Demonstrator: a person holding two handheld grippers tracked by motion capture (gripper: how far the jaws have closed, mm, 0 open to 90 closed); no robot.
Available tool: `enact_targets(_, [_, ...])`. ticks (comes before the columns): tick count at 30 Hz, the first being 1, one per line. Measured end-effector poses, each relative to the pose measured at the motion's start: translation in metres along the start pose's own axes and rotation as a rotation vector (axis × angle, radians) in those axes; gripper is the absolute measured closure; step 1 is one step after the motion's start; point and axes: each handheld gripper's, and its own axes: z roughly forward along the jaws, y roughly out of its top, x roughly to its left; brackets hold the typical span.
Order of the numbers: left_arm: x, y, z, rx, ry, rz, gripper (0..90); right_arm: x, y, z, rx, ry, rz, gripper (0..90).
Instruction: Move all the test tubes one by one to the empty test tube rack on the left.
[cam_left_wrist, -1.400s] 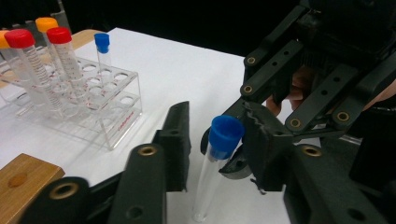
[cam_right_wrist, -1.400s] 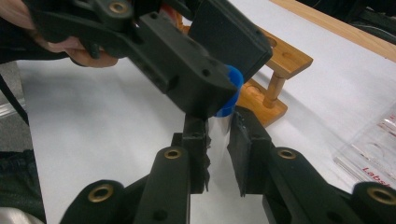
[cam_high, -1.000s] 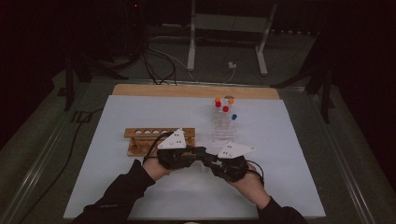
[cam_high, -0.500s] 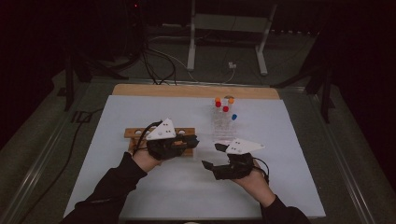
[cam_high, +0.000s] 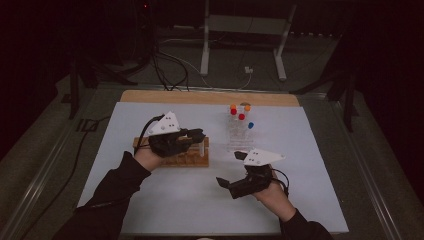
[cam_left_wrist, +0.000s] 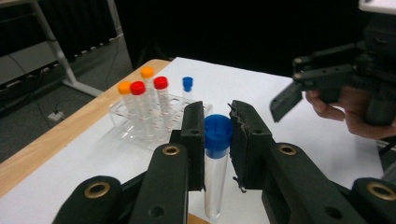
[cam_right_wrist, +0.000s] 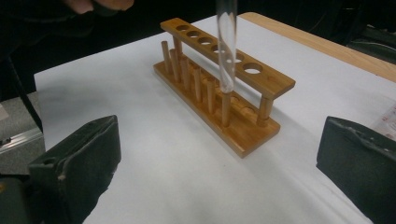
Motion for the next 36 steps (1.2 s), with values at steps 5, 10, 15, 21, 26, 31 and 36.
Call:
enact_targets(5, [0.010, 0.003, -0.003, -0.012, 0.034, -0.017, 77.5, 0.000, -0.001, -0.001, -0.013, 0.004, -0.007, 0.0])
enact_targets(10, [0.022, 0.002, -0.001, -0.008, 0.082, -0.012, 77.5, 0.000, -0.002, 0.000, -0.007, 0.001, -0.018, 0.0])
enact_targets(15, [0.034, -0.004, 0.001, -0.006, 0.111, -0.025, 77.5, -0.002, -0.002, -0.001, -0.019, 0.013, -0.006, 0.0])
enact_targets(21, [0.042, -0.015, 0.008, 0.007, 0.133, -0.059, 77.5, -0.004, -0.004, 0.000, -0.017, 0.015, -0.013, 0.0])
enact_targets(26, [0.042, -0.027, 0.016, 0.003, 0.128, -0.089, 77.5, -0.005, -0.004, 0.001, -0.019, 0.013, -0.022, 0.0])
enact_targets(31, [0.040, -0.039, 0.026, 0.017, 0.119, -0.107, 77.5, -0.007, -0.005, 0.001, -0.016, 0.015, -0.024, 0.0])
enact_targets(36, [0.040, -0.050, 0.033, 0.031, 0.115, -0.124, 77.5, -0.008, -0.007, 0.004, 0.000, 0.023, -0.037, 0.0])
